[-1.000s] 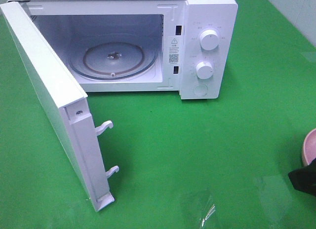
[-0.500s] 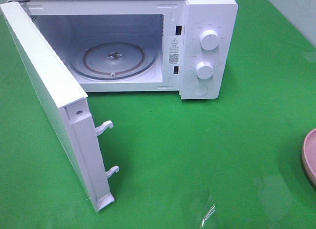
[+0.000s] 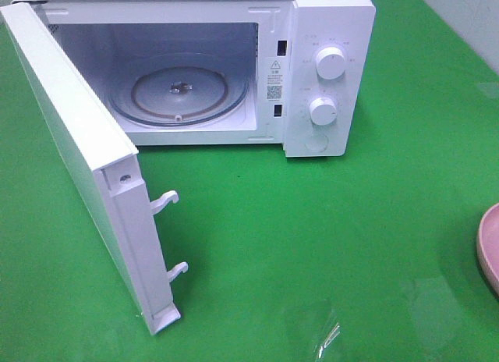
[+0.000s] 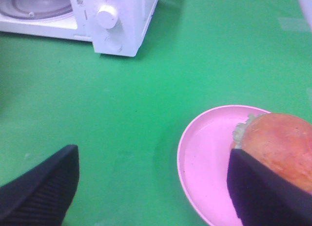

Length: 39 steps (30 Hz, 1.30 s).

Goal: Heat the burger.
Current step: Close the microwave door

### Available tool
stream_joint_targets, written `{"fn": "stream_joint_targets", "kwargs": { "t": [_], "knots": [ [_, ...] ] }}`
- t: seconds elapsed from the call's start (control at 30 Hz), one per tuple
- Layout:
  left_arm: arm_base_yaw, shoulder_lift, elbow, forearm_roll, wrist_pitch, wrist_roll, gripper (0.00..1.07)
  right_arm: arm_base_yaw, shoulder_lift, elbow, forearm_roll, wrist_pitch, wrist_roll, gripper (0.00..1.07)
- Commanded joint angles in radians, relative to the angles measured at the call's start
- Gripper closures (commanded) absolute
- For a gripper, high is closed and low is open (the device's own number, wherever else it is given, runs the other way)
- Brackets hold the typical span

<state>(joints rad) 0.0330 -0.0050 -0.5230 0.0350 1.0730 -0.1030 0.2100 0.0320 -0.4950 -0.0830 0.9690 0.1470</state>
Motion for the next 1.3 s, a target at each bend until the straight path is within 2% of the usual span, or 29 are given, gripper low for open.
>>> {"fn": "stream_joint_targets", "kwargs": {
  "t": [0.03, 0.1, 0.17, 1.3],
  "knots": [
    [0.001, -0.017, 0.002, -0.002, -0.002, -0.001, 0.12, -0.040, -0.046, 0.002, 0.003, -0.009, -0.009, 0.28],
    [0.001, -0.016, 0.002, -0.003, -0.002, -0.001, 0.12, -0.086, -0.062, 0.002, 0.003, -0.009, -0.005, 0.32],
    [0.001, -0.016, 0.002, -0.002, -0.002, -0.001, 0.12, -0.089, -0.062, 0.002, 0.001, -0.009, -0.001, 0.32],
    [0.001, -0.016, 0.002, -0.002, -0.002, -0.001, 0.12, -0.091, -0.062, 0.002, 0.000, -0.009, 0.001, 0.34]
  ]
}}
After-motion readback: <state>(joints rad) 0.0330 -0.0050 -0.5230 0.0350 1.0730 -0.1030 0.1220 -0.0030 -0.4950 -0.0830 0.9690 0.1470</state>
